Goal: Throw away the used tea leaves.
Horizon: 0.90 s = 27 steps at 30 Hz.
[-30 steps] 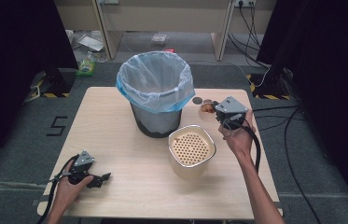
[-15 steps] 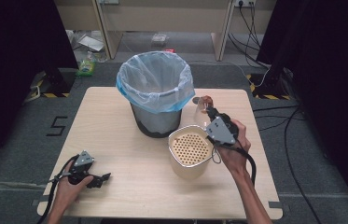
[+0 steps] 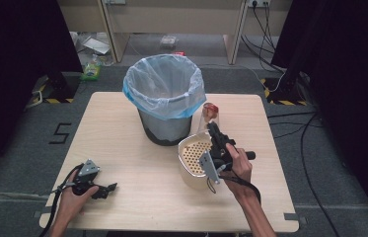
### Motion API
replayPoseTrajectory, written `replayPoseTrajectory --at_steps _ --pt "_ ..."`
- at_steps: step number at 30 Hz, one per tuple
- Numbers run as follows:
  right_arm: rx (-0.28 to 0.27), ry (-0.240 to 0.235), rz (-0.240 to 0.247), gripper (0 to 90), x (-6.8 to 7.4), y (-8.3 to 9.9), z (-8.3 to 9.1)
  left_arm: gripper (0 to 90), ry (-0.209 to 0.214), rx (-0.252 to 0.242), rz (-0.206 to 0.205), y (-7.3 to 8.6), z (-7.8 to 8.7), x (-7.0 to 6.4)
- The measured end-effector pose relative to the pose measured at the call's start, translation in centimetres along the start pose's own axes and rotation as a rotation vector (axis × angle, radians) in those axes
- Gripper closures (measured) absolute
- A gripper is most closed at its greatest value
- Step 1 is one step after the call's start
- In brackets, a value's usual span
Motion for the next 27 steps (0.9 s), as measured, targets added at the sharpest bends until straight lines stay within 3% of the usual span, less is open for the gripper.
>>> replayPoseTrajectory --at_steps 2,3,5,8,11,18,22,23,24,27 --pt "-0.015 0.028 0.016 87.7 0.0 -0.2 0.3 0.0 0.0 0.0 0.0 0.0 0.0 0.0" --pt "-0.021 0.048 0.048 87.7 0.1 -0.2 0.4 0.0 0.0 -0.001 0.001 0.0 0.0 0.0" --pt "-0.028 0.06 0.039 87.8 0.3 -0.1 0.6 0.0 0.0 0.001 0.0 0.0 0.0 0.0" --pt "-0.006 0.034 0.031 87.8 0.7 0.3 0.3 0.0 0.0 0.001 -0.001 0.0 0.0 0.0" --pt "-0.015 0.071 0.041 87.8 0.2 0.1 0.5 0.0 0.0 0.0 -0.001 0.0 0.0 0.0" --pt "-0.025 0.079 0.047 87.8 0.2 -0.2 0.5 0.0 0.0 0.0 0.0 0.0 0.0 0.0" --pt "-0.052 0.118 0.054 87.8 -0.7 -0.9 1.2 0.0 0.0 0.0 0.0 0.0 0.0 0.0" --pt "-0.052 0.118 0.054 87.8 -0.7 -0.9 1.2 0.0 0.0 0.0 0.0 0.0 0.0 0.0" --pt "-0.017 0.1 0.051 87.8 -0.4 -0.3 0.7 0.0 0.0 -0.001 0.001 0.0 0.0 0.0" --pt "-0.035 0.118 0.075 87.8 -0.4 -0.4 0.9 0.0 0.0 -0.001 0.001 0.0 0.0 0.0"
Point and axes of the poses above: each handheld gripper's, and its own axes: z roughly backward along the jaws, y roughly out of its underside, x roughly to its left, the point moved 10 cm from there along -z, roughly forward along the jaws, and after that the axes turned 11 degrees about x, right-handed, at the moved point
